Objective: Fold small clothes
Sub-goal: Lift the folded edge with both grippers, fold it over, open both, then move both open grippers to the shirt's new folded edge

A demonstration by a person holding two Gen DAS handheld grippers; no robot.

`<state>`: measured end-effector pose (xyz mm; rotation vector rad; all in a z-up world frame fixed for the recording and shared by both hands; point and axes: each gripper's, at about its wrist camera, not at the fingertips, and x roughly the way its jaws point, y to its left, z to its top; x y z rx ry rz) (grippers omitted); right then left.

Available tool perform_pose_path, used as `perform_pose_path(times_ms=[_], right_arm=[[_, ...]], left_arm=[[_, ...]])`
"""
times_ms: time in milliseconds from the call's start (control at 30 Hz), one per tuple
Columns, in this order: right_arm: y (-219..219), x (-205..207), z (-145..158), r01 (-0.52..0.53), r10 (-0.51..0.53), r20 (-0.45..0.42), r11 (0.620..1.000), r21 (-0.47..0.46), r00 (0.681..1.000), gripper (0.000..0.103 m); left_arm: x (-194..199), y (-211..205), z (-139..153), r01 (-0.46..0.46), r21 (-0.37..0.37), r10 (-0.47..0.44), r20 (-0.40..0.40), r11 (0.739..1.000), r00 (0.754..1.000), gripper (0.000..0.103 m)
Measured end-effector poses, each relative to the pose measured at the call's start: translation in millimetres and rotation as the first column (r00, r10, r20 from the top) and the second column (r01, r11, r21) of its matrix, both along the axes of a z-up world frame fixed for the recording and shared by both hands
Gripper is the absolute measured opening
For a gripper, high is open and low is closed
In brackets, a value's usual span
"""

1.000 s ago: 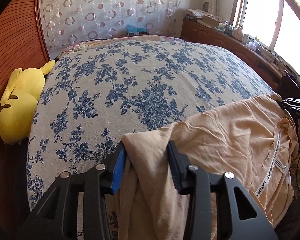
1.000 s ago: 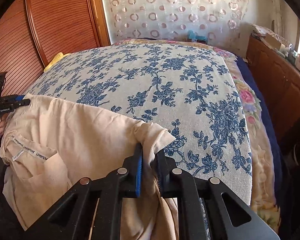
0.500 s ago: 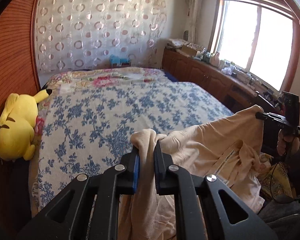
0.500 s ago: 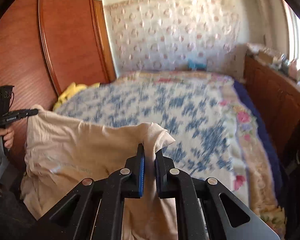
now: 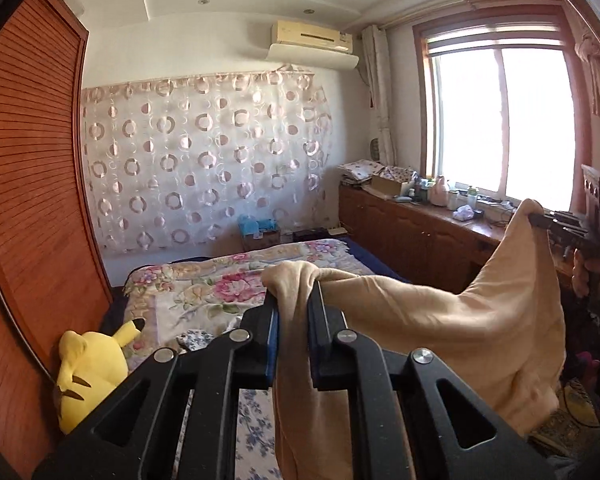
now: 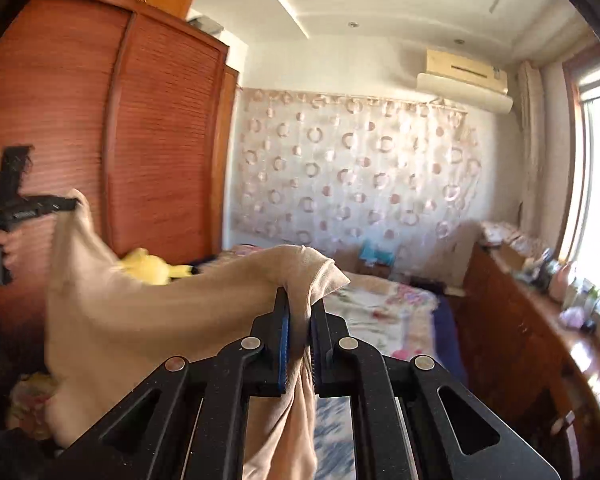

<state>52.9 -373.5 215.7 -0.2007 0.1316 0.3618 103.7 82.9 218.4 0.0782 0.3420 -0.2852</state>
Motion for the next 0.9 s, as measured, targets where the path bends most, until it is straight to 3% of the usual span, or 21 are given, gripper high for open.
perform_pose_path(times_ms=[67,133,167,233,333,467,533,600,667,700,767,900], right_arm=[[21,49,3,0.046,-0.048,-0.035,0.997,-0.055,0.998,0.008],[45,107,-12,0.075,-0.086,-0.103,0.991,-0.111,0.991,0.008],[56,135,-25,0.088,-0.109,-0.152,0.986,-0.138,0.982,0.009],[70,189,-65,0.138,-0.182,-0.254,0.974,-0.18,0.95,0.024],[75,236,-120,0.174,-0.226,-0.374,0.97,-0.168,0.899,0.025],[80,263,-163,0.145,-0.217,-0.455,0.971,-0.189,0.863,0.026],[81,274,-171,0.132,-0.219,-0.472,0.969,-0.211,0.854,0.026],[79,276,-178,0.109,-0.195,-0.5,0.974,-0.196,0.844,0.026],[69,284,-175,0.098,-0.182,-0.511,0.977,-0.187,0.84,0.026],[67,283,-176,0.091,-0.174,-0.514,0.979,-0.183,0.84,0.026],[59,269,-175,0.077,-0.155,-0.518,0.983,-0.168,0.841,0.026],[39,252,-173,0.063,-0.123,-0.516,0.989,-0.131,0.848,0.027]], left_arm=[[44,2,-13,-0.038,0.04,0.039,-0.011,0.998,0.999,0.013],[96,6,-44,-0.08,0.074,0.083,-0.047,0.994,0.995,0.015],[120,9,-66,-0.087,0.088,0.094,-0.073,0.992,0.993,0.016],[157,13,-112,-0.087,0.107,0.103,-0.152,0.99,0.983,0.021],[189,17,-170,-0.047,0.085,0.069,-0.273,0.995,0.96,0.027],[195,18,-214,-0.026,0.113,0.061,-0.324,0.993,0.944,0.033],[194,20,-224,-0.013,0.097,0.046,-0.347,0.995,0.937,0.048],[193,21,-230,-0.007,0.088,0.04,-0.376,0.996,0.926,0.051],[187,20,-231,0.001,0.083,0.031,-0.394,0.997,0.919,0.054],[181,18,-233,0.009,0.085,0.025,-0.395,0.996,0.918,0.065],[172,16,-235,0.026,0.085,0.011,-0.4,0.996,0.917,0.076],[153,10,-238,0.057,0.087,-0.016,-0.421,0.995,0.907,0.077]])
